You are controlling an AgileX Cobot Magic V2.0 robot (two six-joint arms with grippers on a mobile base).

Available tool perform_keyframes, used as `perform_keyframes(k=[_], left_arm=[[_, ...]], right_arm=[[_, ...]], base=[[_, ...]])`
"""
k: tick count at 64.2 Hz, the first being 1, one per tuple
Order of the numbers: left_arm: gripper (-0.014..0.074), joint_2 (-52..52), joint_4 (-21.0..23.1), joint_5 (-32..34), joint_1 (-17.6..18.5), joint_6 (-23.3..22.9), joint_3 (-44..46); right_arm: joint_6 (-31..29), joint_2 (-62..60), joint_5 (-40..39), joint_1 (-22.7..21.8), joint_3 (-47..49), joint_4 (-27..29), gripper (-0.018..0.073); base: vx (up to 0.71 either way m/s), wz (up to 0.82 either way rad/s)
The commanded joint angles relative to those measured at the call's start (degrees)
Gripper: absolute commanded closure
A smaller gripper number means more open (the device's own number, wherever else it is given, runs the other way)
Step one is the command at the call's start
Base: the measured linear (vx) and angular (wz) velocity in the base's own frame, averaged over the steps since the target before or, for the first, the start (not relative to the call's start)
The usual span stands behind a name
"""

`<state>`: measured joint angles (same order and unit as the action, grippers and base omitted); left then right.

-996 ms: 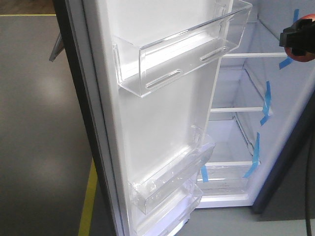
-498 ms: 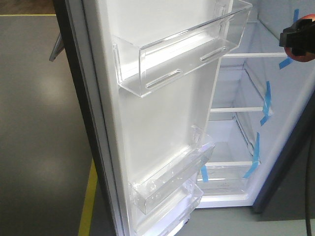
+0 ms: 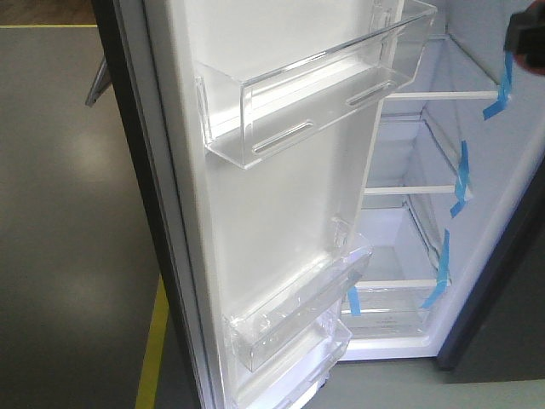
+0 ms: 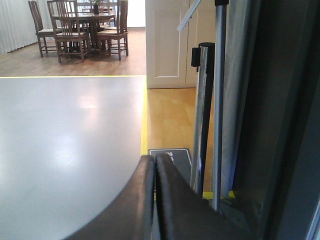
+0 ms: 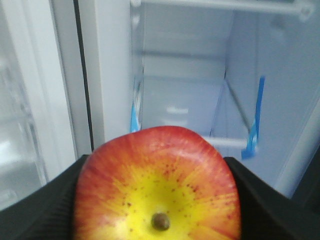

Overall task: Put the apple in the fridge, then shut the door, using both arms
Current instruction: 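Lower the apple into the upper clear door bin with the right gripper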

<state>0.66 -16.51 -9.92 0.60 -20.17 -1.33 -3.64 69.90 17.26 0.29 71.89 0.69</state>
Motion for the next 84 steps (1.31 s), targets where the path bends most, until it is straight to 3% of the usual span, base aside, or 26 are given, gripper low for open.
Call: perform_keyframes(k=[1, 10, 18, 24, 42, 49, 56, 84], left_arm=[[0.0602, 0.82, 0.03, 4.21, 0.04, -0.09, -1.7], [0.0602, 0.82, 0.03, 4.21, 0.04, -0.09, -1.7], [0.0602, 0.82, 0.03, 4.21, 0.04, -0.09, -1.7], [0.0602, 0.82, 0.03, 4.21, 0.04, -0.09, -1.7], [0.0602, 0.82, 0.03, 4.21, 0.04, -0.09, -1.7], [0.0602, 0.82, 0.03, 4.21, 0.04, -0.09, -1.7], [0.0602, 0.82, 0.03, 4.21, 0.04, -0.09, -1.7], [0.0602, 0.82, 0.03, 4.21, 0.04, -0.09, -1.7]], right_arm=[[-0.4, -4.82, -9.78, -0.14, 2.72, 1.58, 0.0489], [-1.38, -4.93, -5.6, -0.13, 9.02, 5.96, 0.0489], [-7.42, -2.55, -2.22, -0.07, 16.5, 12.93, 0.0489], [-15.32, 0.49, 1.66, -0.07, 22.67, 21.58, 0.0489], [-45.5, 13.22, 22.38, -0.07, 34.86, 58.51, 0.0489], [-50.37, 17.62, 29.2, -0.07, 36.2, 66.9, 0.0489], [-51.19, 21.02, 30.3, -0.07, 36.2, 69.81, 0.0486], [-53.34, 26.04, 31.12, -0.07, 36.2, 71.5, 0.0459]], base=[[0.0, 0.0], [0.0, 0.0], [0.0, 0.0], [0.0, 0.0], [0.0, 0.0], [0.0, 0.0], [0.0, 0.0], [0.0, 0.0]])
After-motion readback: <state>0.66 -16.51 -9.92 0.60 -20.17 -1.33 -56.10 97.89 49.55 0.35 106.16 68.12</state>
